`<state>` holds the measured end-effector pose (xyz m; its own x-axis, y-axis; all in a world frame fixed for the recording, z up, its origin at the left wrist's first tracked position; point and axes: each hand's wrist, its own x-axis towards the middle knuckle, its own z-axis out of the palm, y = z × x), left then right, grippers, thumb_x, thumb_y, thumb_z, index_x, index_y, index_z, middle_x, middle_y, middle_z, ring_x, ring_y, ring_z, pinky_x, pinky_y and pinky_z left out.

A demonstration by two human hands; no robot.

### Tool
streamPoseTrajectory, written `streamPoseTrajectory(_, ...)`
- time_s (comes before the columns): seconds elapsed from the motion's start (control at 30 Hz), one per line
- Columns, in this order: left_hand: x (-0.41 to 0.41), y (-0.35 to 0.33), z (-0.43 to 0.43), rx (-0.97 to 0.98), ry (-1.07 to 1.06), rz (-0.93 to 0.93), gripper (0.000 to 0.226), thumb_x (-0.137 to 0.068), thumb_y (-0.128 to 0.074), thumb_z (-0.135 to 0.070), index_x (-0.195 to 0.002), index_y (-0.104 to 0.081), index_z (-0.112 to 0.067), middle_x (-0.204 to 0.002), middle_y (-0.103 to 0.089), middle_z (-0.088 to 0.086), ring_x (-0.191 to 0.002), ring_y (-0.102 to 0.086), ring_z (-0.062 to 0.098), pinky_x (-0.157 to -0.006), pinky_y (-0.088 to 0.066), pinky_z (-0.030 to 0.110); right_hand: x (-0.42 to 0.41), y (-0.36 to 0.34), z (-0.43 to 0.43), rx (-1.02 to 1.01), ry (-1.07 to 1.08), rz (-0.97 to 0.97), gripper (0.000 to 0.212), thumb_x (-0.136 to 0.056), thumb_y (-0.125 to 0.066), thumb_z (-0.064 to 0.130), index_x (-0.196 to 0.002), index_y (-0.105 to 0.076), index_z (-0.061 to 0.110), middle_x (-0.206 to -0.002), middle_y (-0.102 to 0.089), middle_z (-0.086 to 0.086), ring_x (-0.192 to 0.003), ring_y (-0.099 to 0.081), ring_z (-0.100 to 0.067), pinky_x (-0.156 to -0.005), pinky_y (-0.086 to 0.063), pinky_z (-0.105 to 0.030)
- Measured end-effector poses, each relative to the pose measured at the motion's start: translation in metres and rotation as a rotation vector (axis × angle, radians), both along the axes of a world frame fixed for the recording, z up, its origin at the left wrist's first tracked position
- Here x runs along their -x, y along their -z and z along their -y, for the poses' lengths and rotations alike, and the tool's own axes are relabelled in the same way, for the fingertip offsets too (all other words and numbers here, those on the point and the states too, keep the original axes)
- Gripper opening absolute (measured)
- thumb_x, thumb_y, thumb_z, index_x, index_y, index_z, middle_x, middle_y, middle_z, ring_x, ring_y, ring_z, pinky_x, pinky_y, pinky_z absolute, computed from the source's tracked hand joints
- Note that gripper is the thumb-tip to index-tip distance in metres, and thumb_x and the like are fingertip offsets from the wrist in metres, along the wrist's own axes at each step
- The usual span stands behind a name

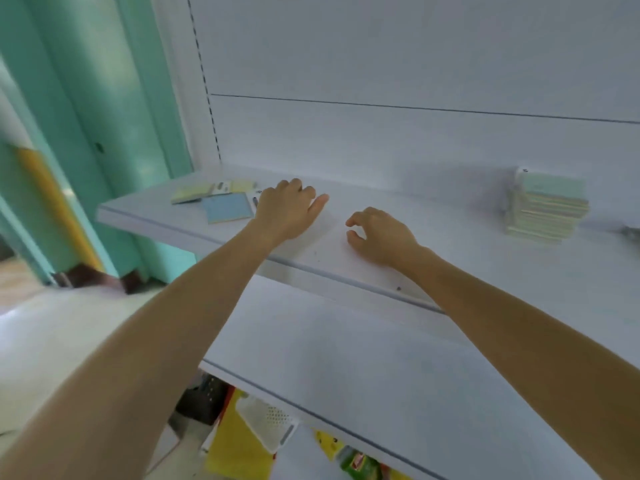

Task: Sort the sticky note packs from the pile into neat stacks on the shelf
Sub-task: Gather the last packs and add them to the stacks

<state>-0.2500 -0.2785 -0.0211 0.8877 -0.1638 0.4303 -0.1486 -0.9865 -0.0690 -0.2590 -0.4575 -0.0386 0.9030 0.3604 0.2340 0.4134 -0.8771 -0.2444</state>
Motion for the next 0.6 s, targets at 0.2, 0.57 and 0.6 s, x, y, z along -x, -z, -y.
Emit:
streamPoseTrajectory(0.2, -0.024, 0.015, -0.120, 0.047, -0.251, 0.031, 0.051, -0.095, -0.032, -0.048, -0.119, -0.058, -0.011, -0.120, -0.056, 0.019, -0.113, -0.052, 0.035, -0.087, -0.044, 0.043, -0.062, 0.005, -0.104, -0.013, -0.113, -0.039, 0.043, -0.090, -0.042, 0.045, -0.123, -0.050, 0.019, -0.126, -0.052, -0.007, -0.116, -0.050, -0.025, -0.092, -0.041, -0.037)
streamPoseTrajectory(0.57, -0.092, 0.027, -0.251, -0.012, -0.361, -0.362, 0.045, -0.092, -0.023, -0.050, -0.125, -0.046, -0.027, -0.134, -0.045, 0.008, -0.125, -0.038, 0.032, -0.098, -0.038, 0.046, -0.165, -0.004, -0.205, -0.099, -0.219, -0.280, 0.071, -0.075, -0.062, 0.057, -0.132, -0.043, 0.019, -0.139, -0.046, -0.002, -0.126, -0.043, -0.024, -0.100, -0.035, -0.034)
streamPoseTrajectory(0.6, -0.100, 0.026, -0.254, 0.000, -0.338, -0.351, 0.046, -0.091, -0.026, -0.050, -0.122, -0.049, -0.025, -0.133, -0.047, 0.009, -0.123, -0.040, 0.032, -0.097, -0.038, 0.046, -0.171, -0.006, -0.202, -0.106, -0.213, -0.301, 0.070, -0.075, -0.062, 0.055, -0.133, -0.042, 0.021, -0.142, -0.044, -0.002, -0.128, -0.040, -0.024, -0.102, -0.033, -0.035)
